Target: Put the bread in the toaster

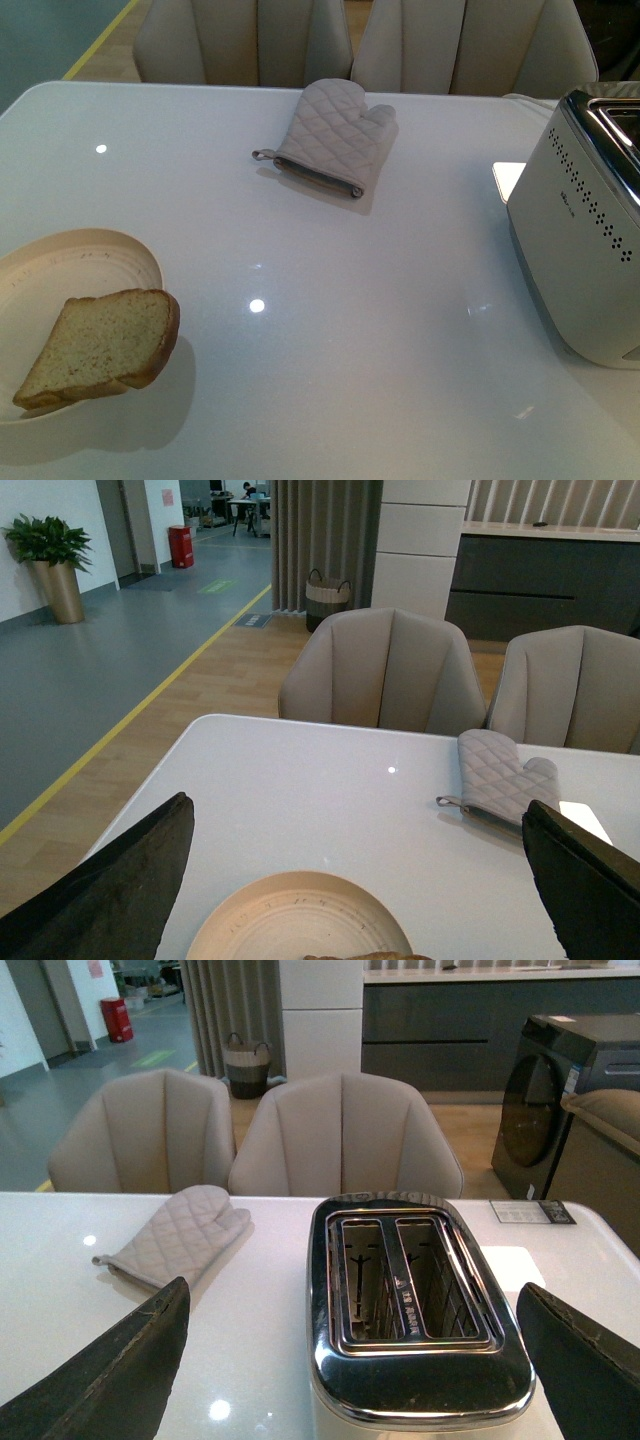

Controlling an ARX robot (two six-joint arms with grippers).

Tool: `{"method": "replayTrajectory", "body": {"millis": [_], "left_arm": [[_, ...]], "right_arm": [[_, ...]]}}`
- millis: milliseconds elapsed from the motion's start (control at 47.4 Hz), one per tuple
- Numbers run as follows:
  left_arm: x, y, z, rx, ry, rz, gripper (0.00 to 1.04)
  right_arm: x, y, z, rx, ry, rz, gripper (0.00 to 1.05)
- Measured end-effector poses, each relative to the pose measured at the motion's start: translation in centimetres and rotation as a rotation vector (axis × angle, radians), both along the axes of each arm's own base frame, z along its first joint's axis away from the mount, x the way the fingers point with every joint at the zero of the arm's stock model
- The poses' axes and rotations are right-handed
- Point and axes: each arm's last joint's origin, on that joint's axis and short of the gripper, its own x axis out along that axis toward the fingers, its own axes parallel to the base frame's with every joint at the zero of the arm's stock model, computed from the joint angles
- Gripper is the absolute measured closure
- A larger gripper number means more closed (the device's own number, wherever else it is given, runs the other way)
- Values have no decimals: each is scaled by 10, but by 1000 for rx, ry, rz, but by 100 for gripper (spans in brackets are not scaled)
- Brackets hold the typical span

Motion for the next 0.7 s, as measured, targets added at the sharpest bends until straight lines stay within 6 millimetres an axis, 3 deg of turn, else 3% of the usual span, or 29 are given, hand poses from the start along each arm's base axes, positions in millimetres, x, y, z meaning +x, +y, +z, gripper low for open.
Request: {"method": "replayTrajectory", "body": {"millis": [443,591,696], "left_arm": [[0,0,0,-11,10,8,7],[6,-5,7,-207,503,189,7],[24,-5,18,-334,583,231,7]], "right_arm": [[0,0,0,0,0,0,9],[0,0,0,0,0,0,9],[0,0,0,0,0,0,9]]}}
